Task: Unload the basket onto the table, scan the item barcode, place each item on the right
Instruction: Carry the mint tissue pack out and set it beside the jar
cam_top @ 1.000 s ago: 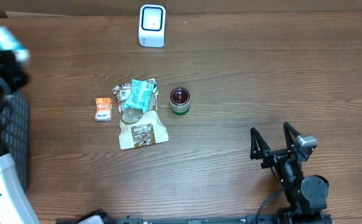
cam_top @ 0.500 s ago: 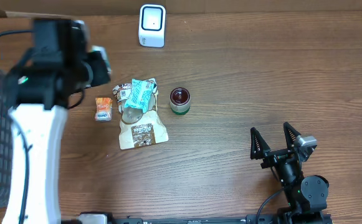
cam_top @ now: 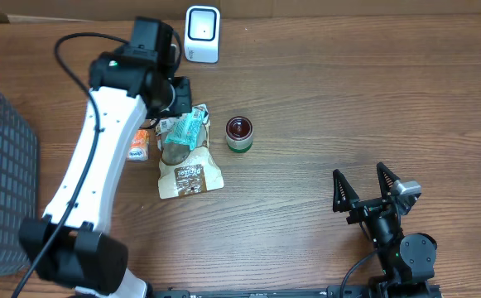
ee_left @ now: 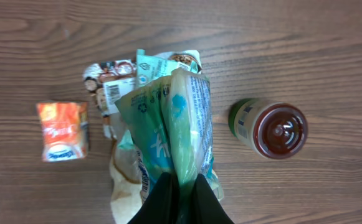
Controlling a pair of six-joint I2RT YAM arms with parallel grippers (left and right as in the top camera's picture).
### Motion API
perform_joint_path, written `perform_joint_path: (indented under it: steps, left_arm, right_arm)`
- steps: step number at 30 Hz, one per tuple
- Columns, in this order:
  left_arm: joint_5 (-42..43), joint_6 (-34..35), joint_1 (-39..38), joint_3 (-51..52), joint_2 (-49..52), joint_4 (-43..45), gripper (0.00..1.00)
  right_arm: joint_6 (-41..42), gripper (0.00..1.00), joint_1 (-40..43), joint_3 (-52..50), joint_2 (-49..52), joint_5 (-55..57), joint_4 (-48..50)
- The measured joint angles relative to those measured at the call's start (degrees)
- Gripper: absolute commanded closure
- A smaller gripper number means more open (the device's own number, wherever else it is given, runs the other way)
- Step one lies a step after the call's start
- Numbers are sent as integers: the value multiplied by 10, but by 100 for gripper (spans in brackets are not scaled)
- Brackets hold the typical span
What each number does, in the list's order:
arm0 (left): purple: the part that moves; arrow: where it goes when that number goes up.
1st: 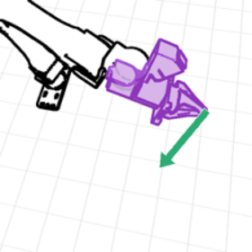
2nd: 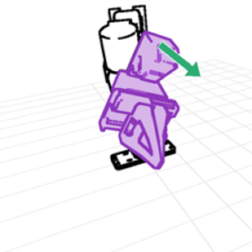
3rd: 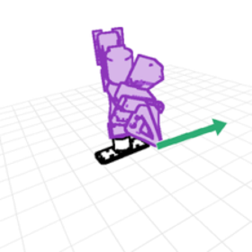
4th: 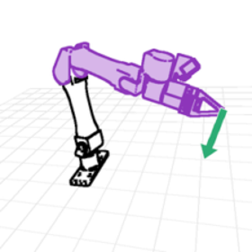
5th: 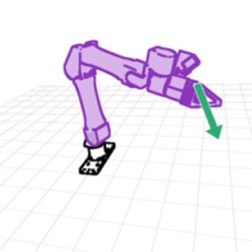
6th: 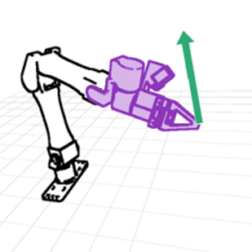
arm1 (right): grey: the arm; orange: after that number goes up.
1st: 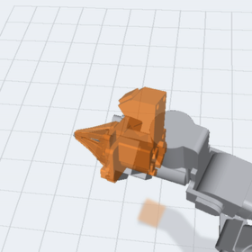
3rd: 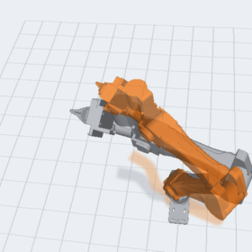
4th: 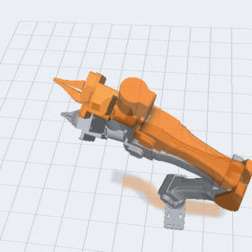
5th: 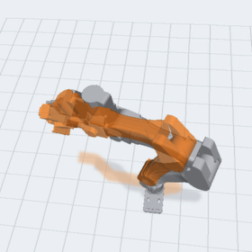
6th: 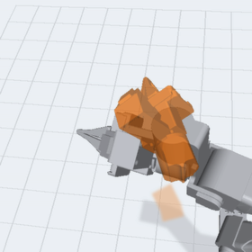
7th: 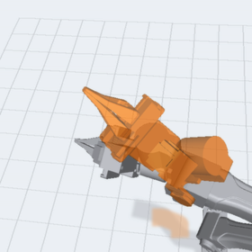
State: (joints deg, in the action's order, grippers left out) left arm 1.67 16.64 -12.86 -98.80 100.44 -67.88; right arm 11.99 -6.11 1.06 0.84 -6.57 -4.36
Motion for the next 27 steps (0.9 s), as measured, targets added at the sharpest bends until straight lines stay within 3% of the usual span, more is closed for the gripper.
perform_joint_path:
  steps: [12, 14, 19, 27]
  left_arm:
    - [-11, 14, -37, 0, 118, 10, 93]
    - [-8, 19, -37, 0, 131, 13, 85]
    - [6, 31, -37, 1, 141, 33, 46]
    - [11, 10, -26, -66, 141, -8, 38]
  right_arm:
    - [0, 0, 0, 0, 0, 0, 0]
    - [0, 0, 0, 0, 0, 0, 0]
    - [0, 0, 0, 0, 0, 0, 0]
    - [0, 0, 0, 0, 0, 0, 0]
